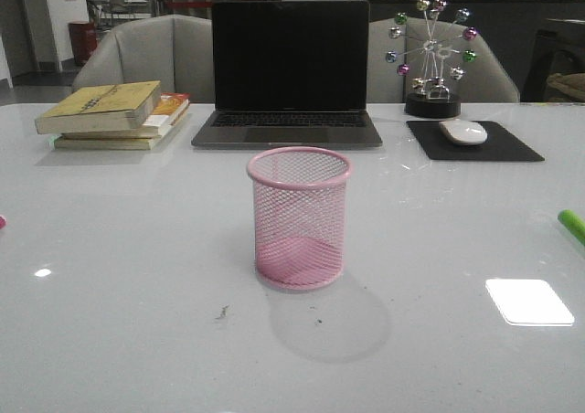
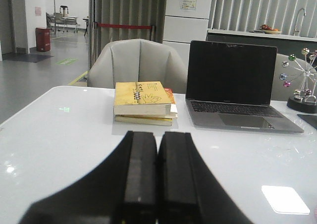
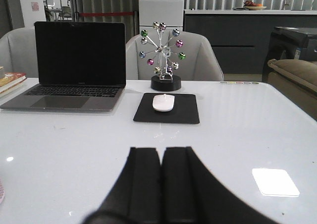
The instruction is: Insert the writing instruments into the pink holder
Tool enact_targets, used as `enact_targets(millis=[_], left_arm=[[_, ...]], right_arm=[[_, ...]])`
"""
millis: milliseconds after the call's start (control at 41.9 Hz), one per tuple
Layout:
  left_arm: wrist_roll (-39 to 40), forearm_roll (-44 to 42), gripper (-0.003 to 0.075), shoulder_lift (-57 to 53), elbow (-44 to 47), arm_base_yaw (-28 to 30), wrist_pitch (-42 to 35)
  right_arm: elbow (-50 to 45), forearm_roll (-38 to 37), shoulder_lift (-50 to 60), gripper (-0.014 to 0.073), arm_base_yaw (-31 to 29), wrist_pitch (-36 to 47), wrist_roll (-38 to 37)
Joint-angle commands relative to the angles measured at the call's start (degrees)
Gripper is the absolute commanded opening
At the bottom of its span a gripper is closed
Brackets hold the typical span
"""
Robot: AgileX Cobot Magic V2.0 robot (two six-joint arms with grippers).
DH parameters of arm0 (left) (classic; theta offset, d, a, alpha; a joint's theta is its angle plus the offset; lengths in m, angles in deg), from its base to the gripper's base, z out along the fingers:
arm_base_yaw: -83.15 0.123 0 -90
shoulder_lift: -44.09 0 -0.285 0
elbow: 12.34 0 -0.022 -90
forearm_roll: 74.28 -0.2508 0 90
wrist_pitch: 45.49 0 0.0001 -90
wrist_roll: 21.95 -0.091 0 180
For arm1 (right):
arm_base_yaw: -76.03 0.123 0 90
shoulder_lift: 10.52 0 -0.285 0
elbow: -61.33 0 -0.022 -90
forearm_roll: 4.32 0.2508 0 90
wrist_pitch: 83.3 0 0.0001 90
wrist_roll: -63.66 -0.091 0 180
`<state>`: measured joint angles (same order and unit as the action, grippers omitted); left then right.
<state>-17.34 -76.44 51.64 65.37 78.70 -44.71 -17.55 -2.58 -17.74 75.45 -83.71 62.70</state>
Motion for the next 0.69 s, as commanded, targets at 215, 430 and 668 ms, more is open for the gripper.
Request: enact_targets(millis=[215,430,668], left_arm=[[0.04,0.14,0.0093,-1.01,-0.06,-0.13,-5.12],[0.04,0.14,0.0093,-1.01,-0.06,-0.13,-5.12],[0.04,0.14,0.0093,-1.01,-0.06,-0.13,-5.12]], right_arm=[[0.76,-0.11,1.26,0.0058,-0.2,5.37,0.1],[0.76,-0.11,1.26,0.0058,-0.2,5.37,0.1],[0.76,-0.11,1.26,0.0058,-0.2,7.17,0.15]])
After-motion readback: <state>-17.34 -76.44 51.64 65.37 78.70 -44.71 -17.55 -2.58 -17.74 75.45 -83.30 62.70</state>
